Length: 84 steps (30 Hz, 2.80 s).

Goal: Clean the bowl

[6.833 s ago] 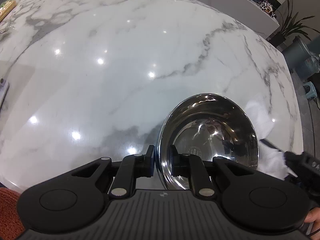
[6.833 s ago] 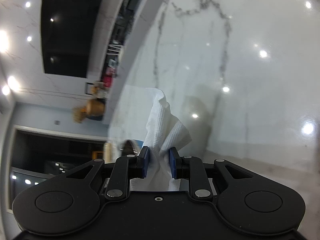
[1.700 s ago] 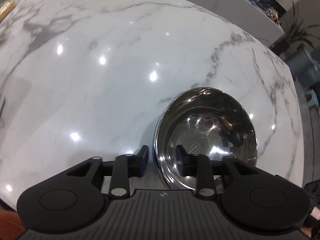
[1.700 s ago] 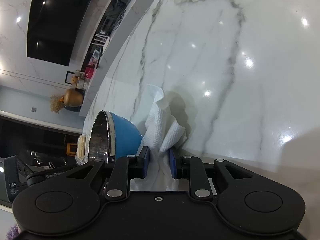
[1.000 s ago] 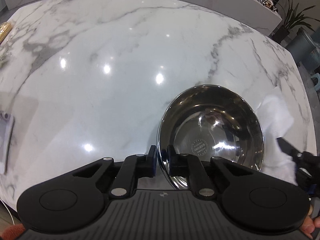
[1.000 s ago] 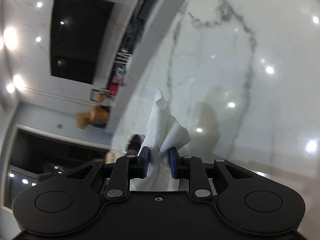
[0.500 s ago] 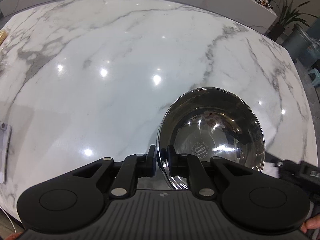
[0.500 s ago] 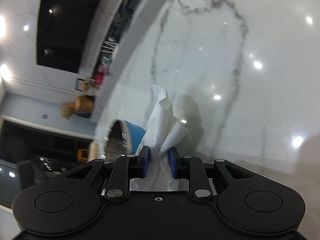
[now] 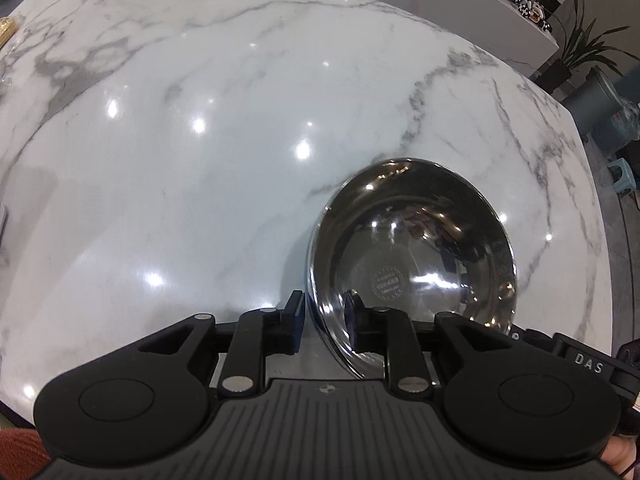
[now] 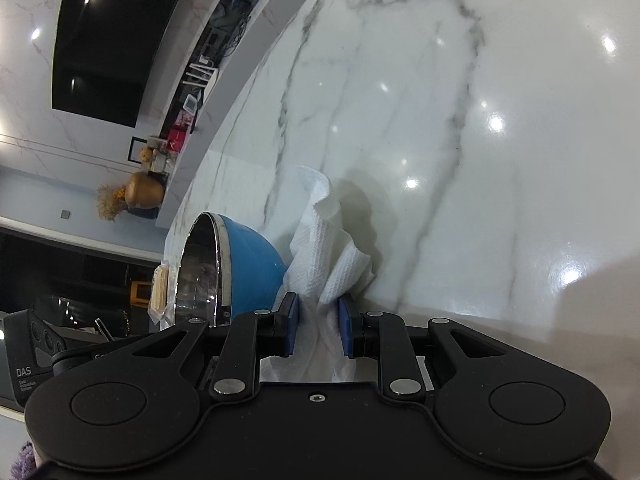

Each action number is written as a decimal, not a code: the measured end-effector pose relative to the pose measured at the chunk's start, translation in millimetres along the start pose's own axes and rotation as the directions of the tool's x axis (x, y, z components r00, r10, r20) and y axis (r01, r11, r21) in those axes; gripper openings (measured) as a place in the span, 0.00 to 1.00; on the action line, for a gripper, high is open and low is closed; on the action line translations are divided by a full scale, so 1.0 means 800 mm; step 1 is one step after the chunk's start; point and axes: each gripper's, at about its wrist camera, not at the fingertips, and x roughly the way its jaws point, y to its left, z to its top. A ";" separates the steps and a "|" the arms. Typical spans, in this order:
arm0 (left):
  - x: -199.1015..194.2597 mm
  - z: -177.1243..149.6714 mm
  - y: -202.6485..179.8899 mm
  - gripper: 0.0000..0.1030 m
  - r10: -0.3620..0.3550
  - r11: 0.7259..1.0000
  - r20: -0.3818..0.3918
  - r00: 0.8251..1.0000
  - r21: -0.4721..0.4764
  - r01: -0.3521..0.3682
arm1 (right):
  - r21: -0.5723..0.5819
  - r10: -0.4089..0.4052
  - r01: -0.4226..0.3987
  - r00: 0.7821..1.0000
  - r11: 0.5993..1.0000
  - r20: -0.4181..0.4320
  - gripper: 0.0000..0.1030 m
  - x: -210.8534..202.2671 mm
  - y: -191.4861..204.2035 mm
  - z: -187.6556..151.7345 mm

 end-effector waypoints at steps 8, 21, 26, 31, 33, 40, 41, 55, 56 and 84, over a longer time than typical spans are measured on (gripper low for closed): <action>0.000 -0.001 -0.008 0.15 0.038 0.996 -0.008 0.999 0.075 -0.037 | 0.002 0.018 -0.018 1.000 1.000 0.018 0.20 -0.010 -0.002 0.000; 0.002 0.010 -0.007 0.11 0.057 0.988 0.010 0.998 0.145 -0.058 | -0.018 0.152 -0.151 0.982 0.988 0.110 0.20 -0.030 0.004 0.007; 0.005 0.011 -0.010 0.11 0.039 0.985 0.010 0.999 0.169 -0.040 | -0.015 0.106 -0.105 0.990 0.994 0.097 0.20 -0.024 0.002 0.007; 0.008 0.011 -0.017 0.11 0.019 0.981 0.008 1.000 0.193 -0.020 | -0.018 0.018 -0.016 0.998 1.000 0.063 0.20 -0.016 0.000 0.004; 0.008 0.009 -0.022 0.12 0.019 0.979 0.011 1.000 0.204 -0.021 | -0.017 -0.007 0.008 0.998 1.000 0.055 0.20 -0.014 -0.001 0.002; 0.009 0.007 -0.016 0.22 -0.005 0.995 -0.025 1.000 0.101 0.008 | -0.035 -0.046 0.048 0.998 0.998 0.035 0.20 -0.010 0.001 -0.003; 0.008 0.006 -0.014 0.25 -0.010 0.998 -0.033 0.999 0.067 0.012 | -0.034 -0.046 0.047 0.998 0.998 0.035 0.20 -0.010 0.002 -0.003; 0.010 -0.002 -0.022 0.17 0.011 0.997 -0.064 0.998 0.080 -0.006 | -0.035 -0.033 0.034 0.998 0.999 0.046 0.20 -0.013 0.006 0.009; 0.009 -0.002 -0.021 0.16 0.014 0.996 -0.062 0.998 0.085 -0.009 | -0.034 -0.023 0.025 0.998 0.999 0.055 0.20 -0.015 0.006 0.009; 0.007 0.010 0.001 0.20 -0.017 1.000 -0.052 0.999 0.008 0.018 | -0.068 -0.043 0.044 0.999 0.997 0.015 0.19 0.003 0.012 0.009</action>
